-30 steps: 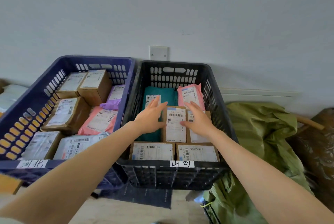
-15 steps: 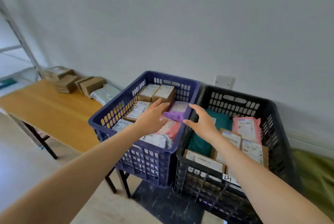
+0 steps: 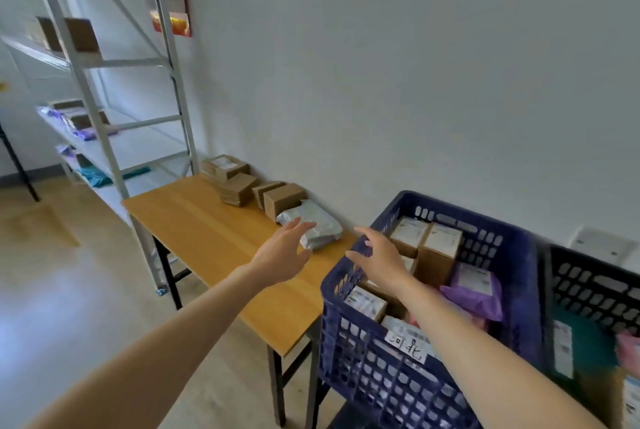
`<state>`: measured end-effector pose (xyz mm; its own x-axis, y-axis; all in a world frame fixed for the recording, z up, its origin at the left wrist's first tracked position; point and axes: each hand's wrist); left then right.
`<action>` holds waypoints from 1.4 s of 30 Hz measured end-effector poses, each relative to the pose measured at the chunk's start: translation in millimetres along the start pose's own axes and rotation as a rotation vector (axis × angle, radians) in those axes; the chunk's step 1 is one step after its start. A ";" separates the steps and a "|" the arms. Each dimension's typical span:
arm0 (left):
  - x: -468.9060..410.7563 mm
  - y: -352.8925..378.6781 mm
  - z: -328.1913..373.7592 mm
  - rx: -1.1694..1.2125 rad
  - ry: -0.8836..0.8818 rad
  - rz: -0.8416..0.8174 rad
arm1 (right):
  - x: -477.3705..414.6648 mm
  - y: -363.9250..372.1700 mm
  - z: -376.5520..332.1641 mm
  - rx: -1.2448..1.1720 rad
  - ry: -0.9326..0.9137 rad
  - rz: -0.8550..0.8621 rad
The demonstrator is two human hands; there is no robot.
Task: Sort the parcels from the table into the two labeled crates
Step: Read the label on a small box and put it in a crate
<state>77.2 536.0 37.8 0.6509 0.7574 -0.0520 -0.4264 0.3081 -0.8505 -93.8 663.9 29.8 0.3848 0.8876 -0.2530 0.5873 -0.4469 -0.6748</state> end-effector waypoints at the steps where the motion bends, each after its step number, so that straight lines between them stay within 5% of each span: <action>1: -7.4 -12.0 -18.1 -0.003 -0.013 0.003 | -13.7 13.0 -8.2 -0.003 0.008 -0.007; 16: -107.3 -97.5 -219.2 0.103 -0.175 0.025 | -186.2 185.4 -77.2 -0.070 0.042 -0.034; 42: -434.9 -137.1 -446.3 0.071 -0.312 -0.075 | -530.4 363.7 -11.0 -0.170 0.195 -0.052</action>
<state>132.9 -92.6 -56.6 0.4634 0.8673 0.1816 -0.4340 0.4008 -0.8068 -76.6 29.3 -73.8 0.4712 0.8791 -0.0711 0.7149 -0.4279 -0.5530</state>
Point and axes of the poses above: each hand's wrist, its own x-axis away from the middle knuckle, its own y-axis out of the palm, z = x × y, and after that the axes turned 12 degrees about -y, right-handed
